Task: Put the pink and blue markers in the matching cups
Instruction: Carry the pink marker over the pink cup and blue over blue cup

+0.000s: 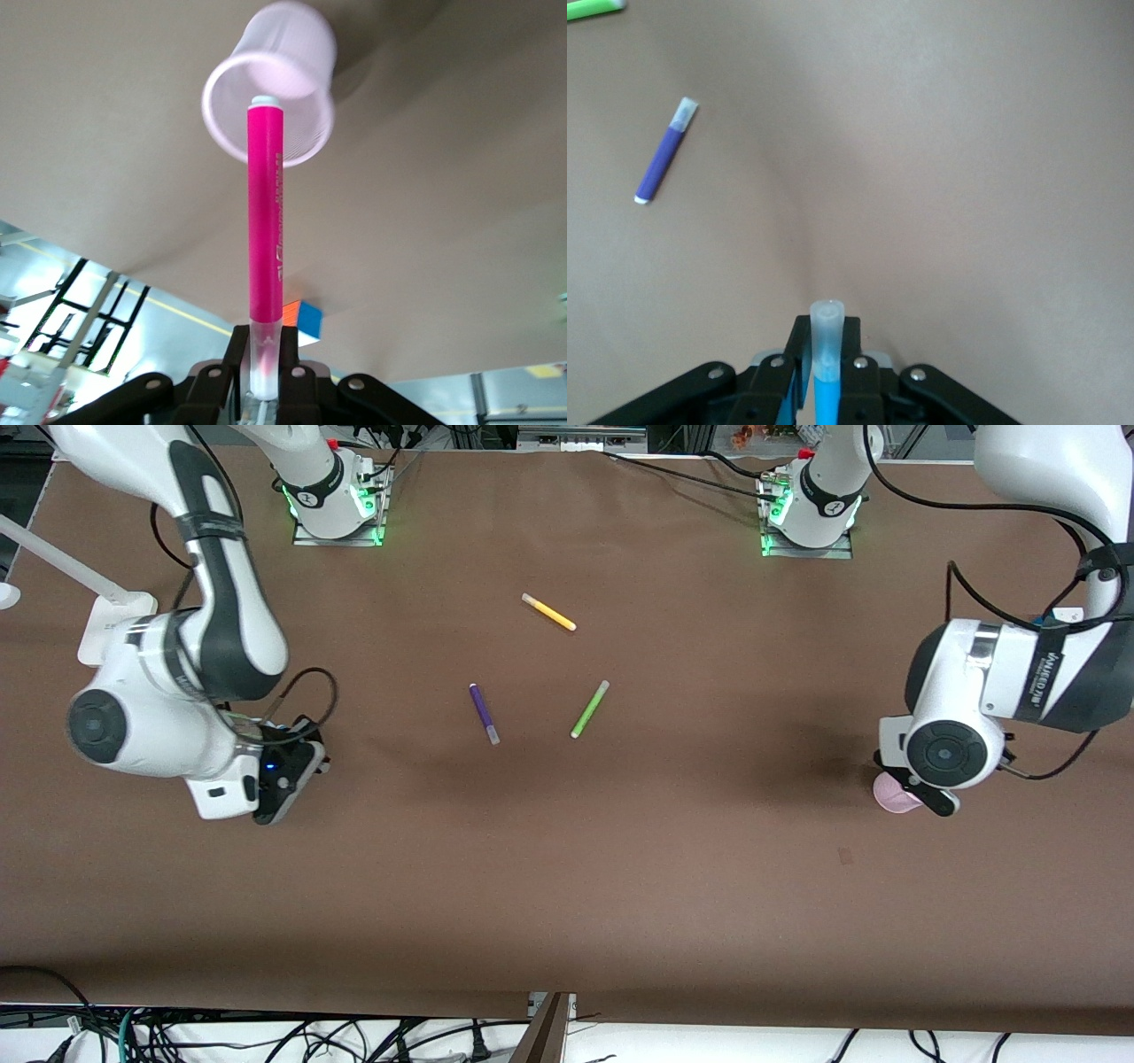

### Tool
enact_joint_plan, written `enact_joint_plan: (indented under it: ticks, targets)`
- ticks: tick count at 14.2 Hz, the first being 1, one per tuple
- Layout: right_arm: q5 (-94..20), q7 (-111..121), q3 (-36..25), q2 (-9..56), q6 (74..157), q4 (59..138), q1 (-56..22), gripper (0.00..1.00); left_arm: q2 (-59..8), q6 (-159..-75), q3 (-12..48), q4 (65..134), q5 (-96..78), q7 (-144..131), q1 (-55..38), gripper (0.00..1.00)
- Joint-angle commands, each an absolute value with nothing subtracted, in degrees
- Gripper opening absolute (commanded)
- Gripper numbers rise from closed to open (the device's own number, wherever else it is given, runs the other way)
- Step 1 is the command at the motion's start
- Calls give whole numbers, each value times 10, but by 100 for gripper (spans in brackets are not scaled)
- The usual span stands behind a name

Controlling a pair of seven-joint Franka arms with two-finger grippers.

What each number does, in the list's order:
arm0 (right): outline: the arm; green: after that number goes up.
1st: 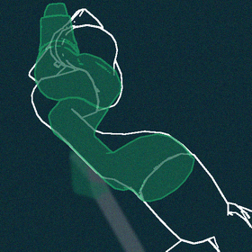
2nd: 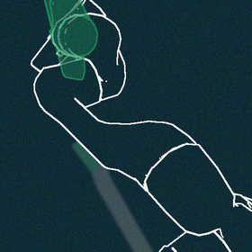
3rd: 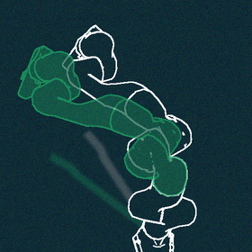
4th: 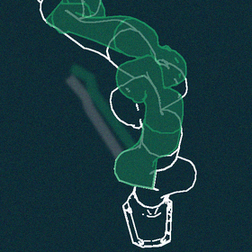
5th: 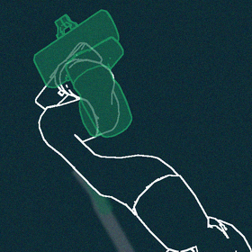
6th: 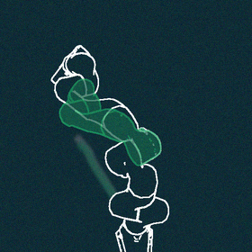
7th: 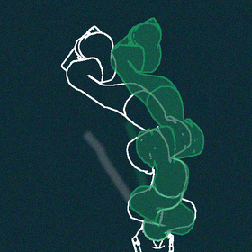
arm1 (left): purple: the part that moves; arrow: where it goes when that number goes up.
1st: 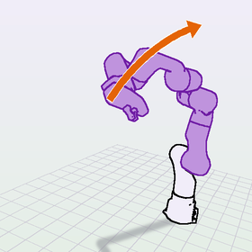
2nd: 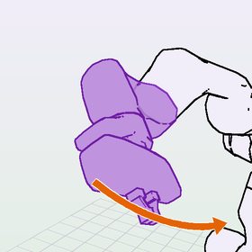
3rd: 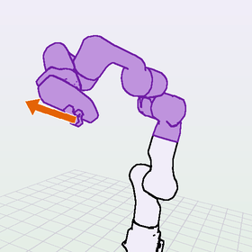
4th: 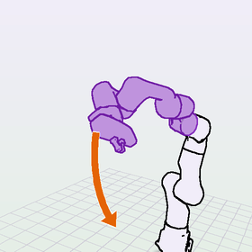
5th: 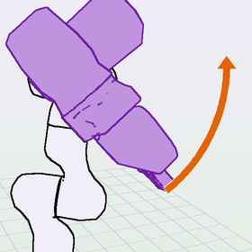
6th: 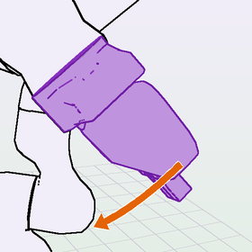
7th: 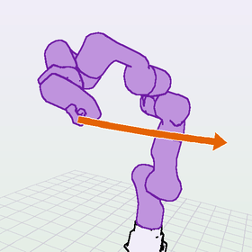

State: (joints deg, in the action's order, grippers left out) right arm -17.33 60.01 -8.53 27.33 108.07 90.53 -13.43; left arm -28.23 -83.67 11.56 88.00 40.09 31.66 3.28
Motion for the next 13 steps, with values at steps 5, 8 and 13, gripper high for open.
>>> enact_joint_plan:
  ticks: [5, 8, 13]
  targets:
    - [-325, 858, -77, 270, 982, 898, -15, 0, -339, -838, 122, 864, 467, 361, 47, 0]
    - [-358, 942, -76, 275, 948, 895, 17, 0, -357, -838, 122, 864, 471, 358, 45, 0]
    - [-403, 1033, -76, 301, 933, 895, 45, 0, -381, -838, 122, 850, 488, 355, 45, 0]
